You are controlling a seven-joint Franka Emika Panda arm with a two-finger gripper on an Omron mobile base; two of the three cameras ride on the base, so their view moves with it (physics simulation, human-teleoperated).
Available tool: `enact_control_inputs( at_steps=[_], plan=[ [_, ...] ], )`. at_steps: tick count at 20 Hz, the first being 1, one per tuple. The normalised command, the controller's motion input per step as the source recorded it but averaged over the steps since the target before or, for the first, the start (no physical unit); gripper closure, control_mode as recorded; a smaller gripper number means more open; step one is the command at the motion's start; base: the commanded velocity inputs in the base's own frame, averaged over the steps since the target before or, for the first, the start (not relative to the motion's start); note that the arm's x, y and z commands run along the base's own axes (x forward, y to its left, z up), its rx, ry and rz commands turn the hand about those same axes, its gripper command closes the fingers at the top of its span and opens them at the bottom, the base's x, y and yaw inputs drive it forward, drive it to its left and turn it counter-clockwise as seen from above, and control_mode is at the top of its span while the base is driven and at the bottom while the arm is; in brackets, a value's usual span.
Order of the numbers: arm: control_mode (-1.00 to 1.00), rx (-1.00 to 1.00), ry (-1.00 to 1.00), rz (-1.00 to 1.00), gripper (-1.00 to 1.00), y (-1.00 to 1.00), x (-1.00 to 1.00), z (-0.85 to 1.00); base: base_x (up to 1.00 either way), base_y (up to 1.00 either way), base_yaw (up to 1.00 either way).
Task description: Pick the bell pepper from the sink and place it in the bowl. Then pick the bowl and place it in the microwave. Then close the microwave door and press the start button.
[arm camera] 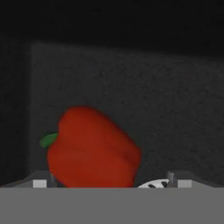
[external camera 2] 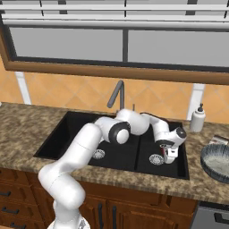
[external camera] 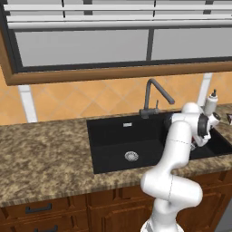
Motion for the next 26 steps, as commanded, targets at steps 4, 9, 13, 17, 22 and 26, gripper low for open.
enact_control_inputs(
  at_steps=[4, 9, 13, 17, 22, 26],
  plan=[
    [-1.00, 0.00, 0.00, 0.00, -1.00, -0.17, 0.27, -0.06, 0.00, 0.00, 0.00],
    [-1.00, -0.05, 0.00, 0.00, 1.00, 0.05, 0.14, -0.16, 0.00, 0.00, 0.00],
    [-1.00, -0.08, 0.06, 0.02, 1.00, 0.00, -0.24, 0.19, 0.00, 0.00, 0.00],
    [-1.00, -0.03, -0.02, 0.10, 1.00, 0.00, -0.97, 0.73, 0.00, 0.00, 0.00],
    [-1.00, -0.12, 0.00, 0.13, 1.00, 0.00, -0.99, 1.00, 0.00, 0.00, 0.00],
    [-1.00, -0.20, 0.00, 0.13, 1.00, -0.02, -0.78, 1.00, 0.00, 0.00, 0.00]
  ],
)
